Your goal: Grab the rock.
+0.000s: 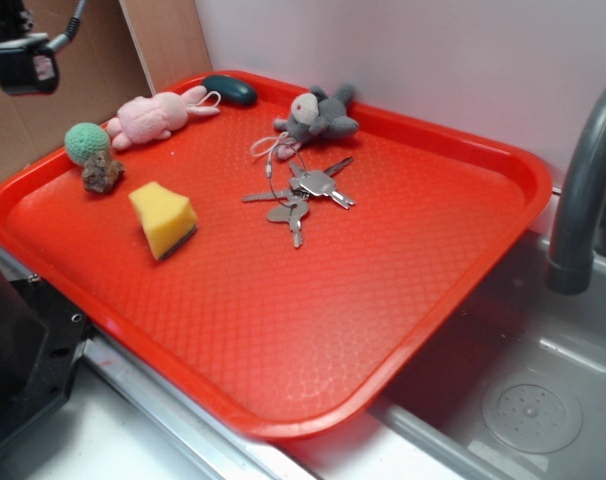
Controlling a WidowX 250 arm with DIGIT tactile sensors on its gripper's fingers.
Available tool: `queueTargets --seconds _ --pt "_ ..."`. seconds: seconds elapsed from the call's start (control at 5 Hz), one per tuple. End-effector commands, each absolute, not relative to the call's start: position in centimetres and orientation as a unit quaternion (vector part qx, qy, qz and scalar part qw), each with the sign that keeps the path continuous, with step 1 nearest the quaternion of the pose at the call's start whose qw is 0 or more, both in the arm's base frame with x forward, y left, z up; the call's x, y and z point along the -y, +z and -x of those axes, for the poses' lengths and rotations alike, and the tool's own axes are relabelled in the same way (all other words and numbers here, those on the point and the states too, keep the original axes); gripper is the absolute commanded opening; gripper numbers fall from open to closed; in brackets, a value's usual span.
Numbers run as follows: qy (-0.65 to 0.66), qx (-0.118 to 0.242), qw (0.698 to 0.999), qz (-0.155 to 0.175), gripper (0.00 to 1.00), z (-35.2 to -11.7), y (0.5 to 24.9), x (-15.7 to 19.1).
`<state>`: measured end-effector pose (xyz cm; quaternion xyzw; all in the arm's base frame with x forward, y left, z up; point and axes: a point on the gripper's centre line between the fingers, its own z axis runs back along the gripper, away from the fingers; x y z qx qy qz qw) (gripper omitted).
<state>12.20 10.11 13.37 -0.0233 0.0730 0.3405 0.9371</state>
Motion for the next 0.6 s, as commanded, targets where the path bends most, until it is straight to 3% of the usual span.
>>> queueTargets --seconds 0.0,0.2,0.4 --pt "0.494 0.038 0.867 -0.051 1.00 -12.6 8.5 -15.4" --pt "0.450 0.078 0.886 -0.078 1.00 -15.0 7.0 -15.1" --pt "0.409 0.097 0.905 -0.070 1.00 -16.7 6.4 -14.2"
